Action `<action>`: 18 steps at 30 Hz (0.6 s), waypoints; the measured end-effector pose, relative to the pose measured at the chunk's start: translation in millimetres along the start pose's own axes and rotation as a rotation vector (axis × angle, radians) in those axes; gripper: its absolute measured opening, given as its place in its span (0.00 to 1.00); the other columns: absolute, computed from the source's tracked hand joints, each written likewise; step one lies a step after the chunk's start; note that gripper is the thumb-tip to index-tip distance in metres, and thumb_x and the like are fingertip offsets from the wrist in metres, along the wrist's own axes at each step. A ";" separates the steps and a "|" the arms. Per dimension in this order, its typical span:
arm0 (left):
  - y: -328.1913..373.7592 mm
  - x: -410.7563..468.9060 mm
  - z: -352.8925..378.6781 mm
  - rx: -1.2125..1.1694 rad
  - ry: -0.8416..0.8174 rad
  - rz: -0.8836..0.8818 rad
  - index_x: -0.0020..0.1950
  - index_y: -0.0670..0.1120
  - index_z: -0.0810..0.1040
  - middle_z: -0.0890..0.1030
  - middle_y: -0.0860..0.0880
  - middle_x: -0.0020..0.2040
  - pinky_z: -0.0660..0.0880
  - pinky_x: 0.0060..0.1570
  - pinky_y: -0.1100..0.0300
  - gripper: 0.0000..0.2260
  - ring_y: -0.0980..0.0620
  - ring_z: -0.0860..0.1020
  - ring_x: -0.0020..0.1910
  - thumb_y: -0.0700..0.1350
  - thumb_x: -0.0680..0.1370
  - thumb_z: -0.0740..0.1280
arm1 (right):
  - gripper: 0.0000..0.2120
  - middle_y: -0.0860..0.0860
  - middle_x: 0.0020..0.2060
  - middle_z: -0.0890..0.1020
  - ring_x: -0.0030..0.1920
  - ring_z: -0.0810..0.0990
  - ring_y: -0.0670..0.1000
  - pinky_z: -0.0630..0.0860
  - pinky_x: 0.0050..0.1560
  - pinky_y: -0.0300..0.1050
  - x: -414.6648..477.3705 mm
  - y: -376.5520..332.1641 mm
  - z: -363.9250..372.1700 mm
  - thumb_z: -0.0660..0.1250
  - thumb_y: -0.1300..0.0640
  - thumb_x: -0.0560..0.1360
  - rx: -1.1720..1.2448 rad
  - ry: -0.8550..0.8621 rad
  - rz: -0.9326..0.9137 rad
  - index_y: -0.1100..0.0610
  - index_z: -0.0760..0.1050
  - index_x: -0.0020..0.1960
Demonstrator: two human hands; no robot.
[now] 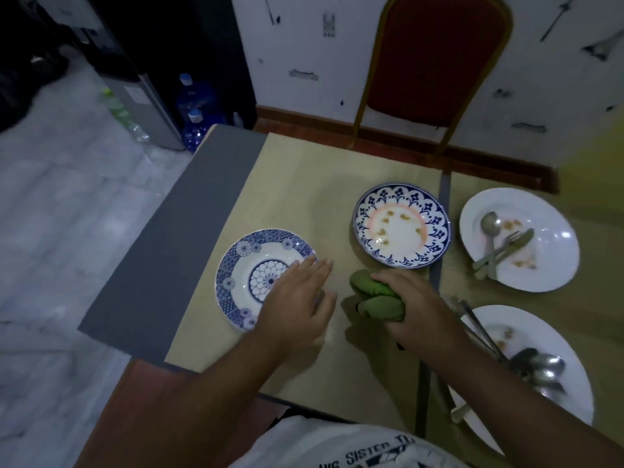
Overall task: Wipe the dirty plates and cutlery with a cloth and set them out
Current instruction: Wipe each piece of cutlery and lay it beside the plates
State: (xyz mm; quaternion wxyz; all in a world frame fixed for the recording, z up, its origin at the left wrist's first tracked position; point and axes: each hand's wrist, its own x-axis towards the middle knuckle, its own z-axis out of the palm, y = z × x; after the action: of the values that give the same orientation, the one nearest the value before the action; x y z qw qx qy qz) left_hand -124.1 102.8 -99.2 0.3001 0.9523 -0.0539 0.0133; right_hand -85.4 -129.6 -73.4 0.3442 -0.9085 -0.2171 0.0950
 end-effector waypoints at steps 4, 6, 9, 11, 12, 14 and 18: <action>28.4 51.0 11.7 -0.050 -0.044 0.003 0.77 0.45 0.69 0.72 0.45 0.76 0.56 0.78 0.54 0.25 0.48 0.65 0.77 0.52 0.82 0.61 | 0.29 0.48 0.58 0.77 0.58 0.75 0.49 0.74 0.57 0.44 -0.5 14.6 -24.3 0.74 0.61 0.66 0.010 0.089 0.091 0.50 0.74 0.65; 37.4 63.3 17.7 -0.077 -0.067 0.012 0.77 0.44 0.70 0.73 0.44 0.75 0.58 0.77 0.53 0.23 0.47 0.67 0.76 0.49 0.82 0.63 | 0.28 0.46 0.58 0.76 0.58 0.75 0.48 0.75 0.55 0.46 -3.4 16.1 -32.2 0.72 0.58 0.67 0.033 0.120 0.128 0.49 0.73 0.65; 51.4 62.0 27.2 -0.157 -0.092 0.014 0.75 0.43 0.73 0.75 0.44 0.72 0.63 0.75 0.50 0.21 0.46 0.70 0.74 0.45 0.82 0.65 | 0.28 0.44 0.57 0.77 0.57 0.75 0.44 0.75 0.54 0.43 -14.2 11.8 -40.6 0.71 0.56 0.66 0.103 0.186 0.181 0.46 0.73 0.65; 62.4 55.9 35.8 -0.179 -0.125 0.062 0.73 0.42 0.74 0.77 0.43 0.71 0.66 0.73 0.49 0.21 0.44 0.72 0.73 0.45 0.81 0.64 | 0.29 0.43 0.57 0.78 0.56 0.76 0.43 0.75 0.53 0.39 -29.9 10.6 -46.7 0.71 0.56 0.64 0.195 0.254 0.267 0.43 0.73 0.65; 69.0 52.9 40.6 -0.178 -0.150 0.099 0.73 0.42 0.75 0.78 0.43 0.70 0.67 0.72 0.49 0.21 0.44 0.72 0.72 0.46 0.81 0.63 | 0.30 0.42 0.57 0.79 0.56 0.77 0.42 0.75 0.53 0.38 -40.2 11.7 -50.0 0.70 0.57 0.64 0.262 0.289 0.324 0.43 0.73 0.64; 84.1 48.5 51.1 -0.166 -0.212 0.159 0.73 0.42 0.74 0.77 0.44 0.71 0.67 0.73 0.48 0.22 0.45 0.72 0.72 0.48 0.81 0.62 | 0.30 0.41 0.56 0.80 0.56 0.78 0.40 0.76 0.53 0.37 -65.2 16.7 -56.7 0.71 0.61 0.64 0.418 0.356 0.433 0.43 0.74 0.63; 117.6 39.6 74.1 -0.168 -0.328 0.222 0.75 0.45 0.73 0.75 0.45 0.73 0.61 0.75 0.54 0.22 0.47 0.69 0.75 0.50 0.81 0.61 | 0.32 0.35 0.51 0.80 0.53 0.79 0.38 0.75 0.50 0.32 -119.2 33.4 -70.4 0.71 0.70 0.65 0.561 0.454 0.578 0.42 0.75 0.61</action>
State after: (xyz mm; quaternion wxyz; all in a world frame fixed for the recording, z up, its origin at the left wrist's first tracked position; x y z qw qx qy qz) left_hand -98.3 -39.1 -90.7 0.3623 0.9016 -0.2073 -0.1132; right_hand -157.5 -247.8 -40.4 0.5750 -0.8013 0.1600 0.0405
